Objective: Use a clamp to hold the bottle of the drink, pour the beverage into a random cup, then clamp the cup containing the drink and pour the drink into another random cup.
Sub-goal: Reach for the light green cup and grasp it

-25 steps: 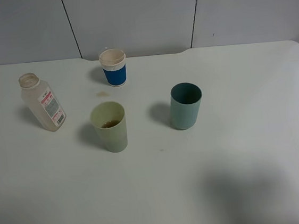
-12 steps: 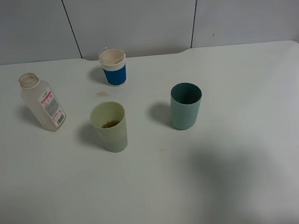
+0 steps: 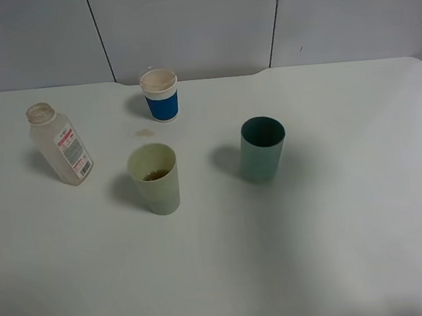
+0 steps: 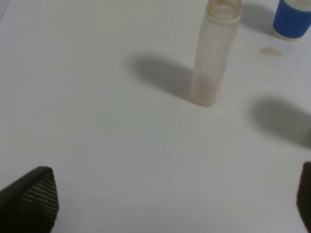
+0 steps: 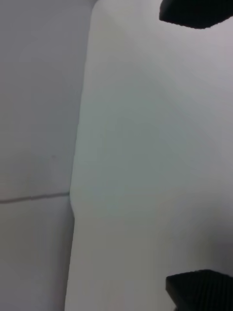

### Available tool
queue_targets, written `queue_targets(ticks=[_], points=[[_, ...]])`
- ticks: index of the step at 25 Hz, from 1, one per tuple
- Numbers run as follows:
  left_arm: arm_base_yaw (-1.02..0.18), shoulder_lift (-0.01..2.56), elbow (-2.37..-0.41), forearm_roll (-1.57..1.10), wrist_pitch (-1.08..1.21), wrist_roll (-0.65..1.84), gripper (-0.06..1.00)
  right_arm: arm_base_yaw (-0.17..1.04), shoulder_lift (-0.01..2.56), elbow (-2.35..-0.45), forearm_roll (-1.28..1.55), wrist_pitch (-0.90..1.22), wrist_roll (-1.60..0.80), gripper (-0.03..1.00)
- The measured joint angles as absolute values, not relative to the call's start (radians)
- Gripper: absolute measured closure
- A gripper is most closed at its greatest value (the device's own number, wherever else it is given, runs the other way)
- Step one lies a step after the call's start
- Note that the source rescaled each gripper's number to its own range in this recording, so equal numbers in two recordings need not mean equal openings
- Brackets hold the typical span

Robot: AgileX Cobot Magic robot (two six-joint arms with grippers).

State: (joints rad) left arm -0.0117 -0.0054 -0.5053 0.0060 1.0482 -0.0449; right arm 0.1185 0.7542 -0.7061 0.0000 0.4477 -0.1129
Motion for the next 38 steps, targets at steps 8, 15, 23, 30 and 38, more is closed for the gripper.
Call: queue_targets(ticks=[8, 15, 23, 30, 38], points=[[-0.012, -0.005, -0.505, 0.006, 1.048, -0.045, -0.06, 0.453, 1.03, -0.771, -0.015, 0.181, -0.103, -0.03], [-0.012, -0.005, -0.505, 0.006, 1.048, -0.045, -0.06, 0.724, 1.22, -0.841, -0.016, 0.05, -0.103, -0.03], [-0.012, -0.005, -0.505, 0.006, 1.048, -0.045, -0.06, 0.864, 1.324, -0.845, -0.016, 0.007, -0.065, -0.03], [-0.012, -0.005, -0.505, 0.006, 1.048, -0.045, -0.06, 0.891, 1.389, -0.845, -0.016, 0.065, -0.023, -0.03], [-0.012, -0.005, -0.505, 0.006, 1.048, -0.045, -0.06, 0.891, 1.457, -0.845, -0.016, 0.145, 0.021, -0.03]])
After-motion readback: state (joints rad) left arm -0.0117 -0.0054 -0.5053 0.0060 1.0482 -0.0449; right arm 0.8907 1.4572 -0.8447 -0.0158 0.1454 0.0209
